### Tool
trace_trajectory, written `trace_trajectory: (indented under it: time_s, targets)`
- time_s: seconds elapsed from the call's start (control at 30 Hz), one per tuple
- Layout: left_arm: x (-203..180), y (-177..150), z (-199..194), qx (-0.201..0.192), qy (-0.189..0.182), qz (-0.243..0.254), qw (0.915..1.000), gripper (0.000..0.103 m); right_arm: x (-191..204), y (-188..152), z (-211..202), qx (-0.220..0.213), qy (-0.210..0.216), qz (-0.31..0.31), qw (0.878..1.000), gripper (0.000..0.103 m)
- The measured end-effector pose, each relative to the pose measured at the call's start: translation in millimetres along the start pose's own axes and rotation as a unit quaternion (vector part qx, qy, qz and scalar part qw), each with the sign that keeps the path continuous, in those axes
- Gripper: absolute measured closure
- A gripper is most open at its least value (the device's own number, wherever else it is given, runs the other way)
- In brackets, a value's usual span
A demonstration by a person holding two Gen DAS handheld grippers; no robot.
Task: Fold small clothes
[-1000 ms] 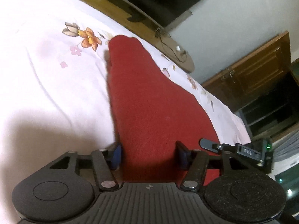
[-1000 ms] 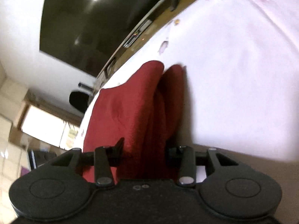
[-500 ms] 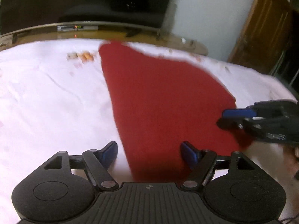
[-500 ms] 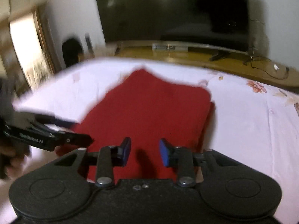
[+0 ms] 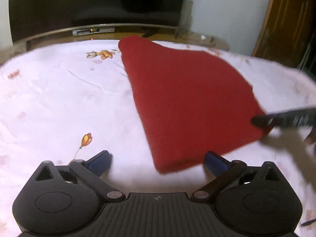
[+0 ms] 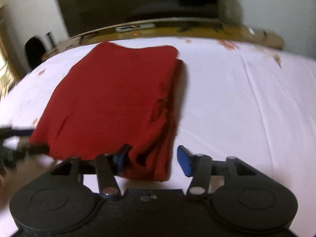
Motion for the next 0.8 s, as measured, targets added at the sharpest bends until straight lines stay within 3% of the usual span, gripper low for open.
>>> trace_trajectory:
  time_s: [0.1, 0.17, 0.27, 0.47, 0.8]
  targets:
    - [-18, -4, -38, -0.025, 0.007, 0.008, 0.9996, 0.001, 0, -2, -33, -0.024, -0.008, 0.011, 1.0, 0.042]
    - [-31, -11, -69, -0.043, 0.016, 0.006, 0.9989, 0.0, 3, -10, -69, -0.063, -0.011, 0.016, 0.998, 0.025]
    - [-48, -25, -107, -0.052, 0.038, -0.004, 0.9979, 0.0, 7, -28, -113, -0.092, 0.0, 0.017, 0.996, 0.022]
    - [-85, -58, -176, -0.075, 0.037, -0.032, 0.996, 0.0, 16, -76, -183, -0.11, -0.005, 0.009, 0.994, 0.013]
    - [-127, -104, -265, -0.131, 0.051, -0.046, 0.989, 0.0, 42, -131, -264, -0.142, -0.028, -0.043, 0.989, 0.01]
Point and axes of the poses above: each gripper's, at about its wrist camera, not at the fingertips, and z roughly the way its jaws point, x to its left, y to its top, the point moved 1 cm from there along z, roughly the way its jaws point, and after that the axes turned 2 degrees about -z, right-handed, at the moved point
